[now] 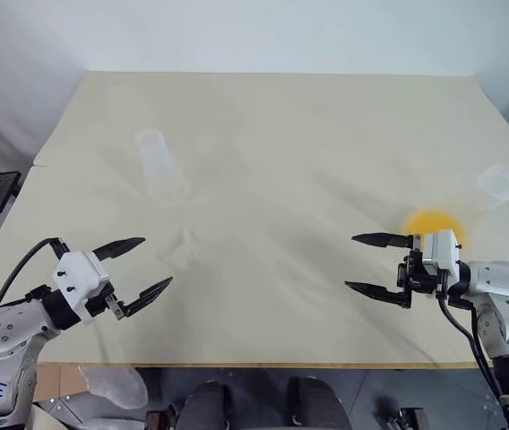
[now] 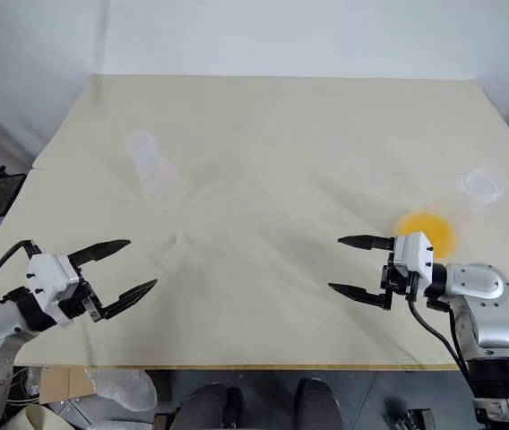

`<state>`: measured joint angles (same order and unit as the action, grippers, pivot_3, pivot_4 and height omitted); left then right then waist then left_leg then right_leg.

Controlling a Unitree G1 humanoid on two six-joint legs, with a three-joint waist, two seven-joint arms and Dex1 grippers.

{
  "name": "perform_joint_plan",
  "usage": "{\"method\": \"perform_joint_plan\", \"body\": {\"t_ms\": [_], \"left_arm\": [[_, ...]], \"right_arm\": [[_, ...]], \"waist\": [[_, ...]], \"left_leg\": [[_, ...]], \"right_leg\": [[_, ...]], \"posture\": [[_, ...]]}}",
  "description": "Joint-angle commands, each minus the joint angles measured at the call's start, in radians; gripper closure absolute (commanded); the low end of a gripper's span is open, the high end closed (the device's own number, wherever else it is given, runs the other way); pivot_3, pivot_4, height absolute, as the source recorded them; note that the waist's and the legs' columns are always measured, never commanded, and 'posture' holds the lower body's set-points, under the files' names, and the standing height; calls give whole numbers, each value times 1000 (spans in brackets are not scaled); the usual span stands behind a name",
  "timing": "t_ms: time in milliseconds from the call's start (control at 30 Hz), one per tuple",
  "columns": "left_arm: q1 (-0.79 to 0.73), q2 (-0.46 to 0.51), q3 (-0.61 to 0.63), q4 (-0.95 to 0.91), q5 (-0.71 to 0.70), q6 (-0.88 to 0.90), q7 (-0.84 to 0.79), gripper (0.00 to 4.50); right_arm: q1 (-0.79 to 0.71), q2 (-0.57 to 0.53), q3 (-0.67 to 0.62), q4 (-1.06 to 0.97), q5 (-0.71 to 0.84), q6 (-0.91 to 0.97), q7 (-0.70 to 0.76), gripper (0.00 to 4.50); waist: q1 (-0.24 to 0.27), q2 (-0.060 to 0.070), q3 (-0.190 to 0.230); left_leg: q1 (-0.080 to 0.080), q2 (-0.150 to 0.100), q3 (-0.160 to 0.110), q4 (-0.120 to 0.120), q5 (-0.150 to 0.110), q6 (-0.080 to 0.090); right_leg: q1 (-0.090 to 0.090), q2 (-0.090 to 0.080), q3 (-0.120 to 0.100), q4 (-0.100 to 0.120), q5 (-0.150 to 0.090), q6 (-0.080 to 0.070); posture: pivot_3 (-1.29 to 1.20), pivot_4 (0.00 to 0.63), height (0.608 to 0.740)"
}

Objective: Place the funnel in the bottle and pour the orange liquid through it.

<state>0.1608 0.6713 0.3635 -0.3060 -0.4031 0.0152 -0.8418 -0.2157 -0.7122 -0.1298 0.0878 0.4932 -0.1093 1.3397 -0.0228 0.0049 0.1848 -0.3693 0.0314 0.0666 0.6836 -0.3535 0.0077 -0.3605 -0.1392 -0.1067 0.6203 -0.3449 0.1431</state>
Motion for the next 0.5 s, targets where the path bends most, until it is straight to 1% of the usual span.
{"method": "perform_joint_plan", "body": {"t_ms": [33, 167, 233, 300, 400, 500], "left_arm": [[-2, 3, 29, -1, -14, -6, 10, 0], [-8, -69, 118, 45, -59, 42, 135, 0], [13, -138, 185, 59, -102, 43, 206, 0], [50, -206, 232, 67, -107, 35, 273, 0], [111, -295, 264, 82, -101, 29, 341, 0], [132, -359, 263, 96, -104, 15, 380, 0]], "right_arm": [[1, -3, -22, -22, 14, 4, -8, 51], [-30, 73, -3, -82, 56, 77, -105, 51], [-69, 132, 12, -110, 72, 116, -167, 51], [-106, 193, 23, -126, 73, 135, -225, 51], [-156, 268, 30, -144, 66, 147, -298, 51], [-187, 296, 49, -152, 52, 155, -320, 51]], "waist": [[1, 0, 0], [3, 0, 0], [-6, 0, 0], [-9, 0, 0], [-4, 0, 0], [13, -1, 0]], "left_leg": [[0, 0, 0, 0, 0, 0], [0, 0, 0, 0, 0, 0], [0, 0, -1, 0, 0, 0], [1, 1, 0, 0, 0, 0], [1, 1, -1, 0, 0, 0], [0, -1, -2, 0, 0, 0]], "right_leg": [[0, 0, 0, 0, 0, 0], [0, 0, 0, 0, 0, 0], [0, 0, 0, 1, 0, 0], [0, 0, 0, 1, 0, 0], [-1, 0, 0, 2, 0, 0], [-1, -2, -1, 2, 0, 0]], "posture": [[0, 150, 740], [0, 150, 740], [0, 150, 740], [0, 150, 740], [0, 150, 740], [0, 150, 740]]}}
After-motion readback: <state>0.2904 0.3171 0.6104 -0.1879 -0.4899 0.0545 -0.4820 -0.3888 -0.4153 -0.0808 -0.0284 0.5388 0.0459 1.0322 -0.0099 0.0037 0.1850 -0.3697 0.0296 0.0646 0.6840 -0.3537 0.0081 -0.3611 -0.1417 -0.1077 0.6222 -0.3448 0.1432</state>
